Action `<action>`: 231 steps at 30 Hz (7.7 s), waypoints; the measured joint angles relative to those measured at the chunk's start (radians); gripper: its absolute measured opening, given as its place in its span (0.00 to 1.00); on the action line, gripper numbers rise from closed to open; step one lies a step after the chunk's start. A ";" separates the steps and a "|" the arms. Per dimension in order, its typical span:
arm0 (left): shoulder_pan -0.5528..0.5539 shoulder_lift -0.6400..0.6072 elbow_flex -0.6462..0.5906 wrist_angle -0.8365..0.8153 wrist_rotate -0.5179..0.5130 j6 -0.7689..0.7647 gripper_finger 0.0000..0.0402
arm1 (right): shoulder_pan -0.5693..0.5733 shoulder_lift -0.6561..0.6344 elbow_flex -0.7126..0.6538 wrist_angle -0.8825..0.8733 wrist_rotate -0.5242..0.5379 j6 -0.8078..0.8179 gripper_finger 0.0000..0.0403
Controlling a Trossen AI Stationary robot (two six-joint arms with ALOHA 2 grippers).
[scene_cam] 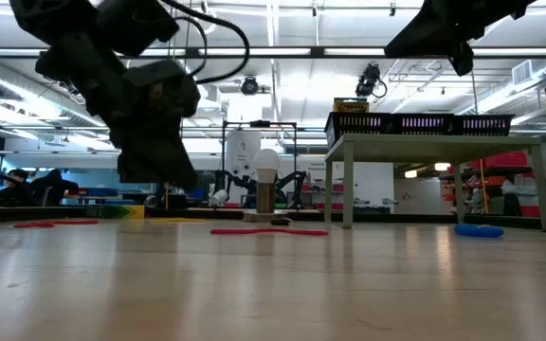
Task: Pick & Place Office Desk Supplies
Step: Put the bottom red rubber band into the middle basket on the shelf
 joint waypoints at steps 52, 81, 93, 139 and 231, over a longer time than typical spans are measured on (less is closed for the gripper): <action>-0.694 0.292 0.319 -0.643 0.186 -0.907 0.12 | 0.003 0.000 0.000 -0.071 -0.063 -0.156 0.02; -0.347 -0.140 0.226 -0.386 -0.586 -0.246 0.00 | -0.046 0.000 0.001 -0.028 -0.047 -0.128 0.02; 0.078 0.045 0.019 0.618 -0.027 0.114 0.00 | -0.049 0.002 0.002 -0.013 -0.165 -0.096 0.02; 0.106 0.308 0.313 0.670 0.192 0.234 0.03 | -0.104 0.361 0.001 0.345 -0.406 -0.006 0.04; 0.172 0.065 0.006 0.721 0.052 0.196 0.03 | -1.017 0.426 0.786 -1.073 -0.506 -0.466 0.81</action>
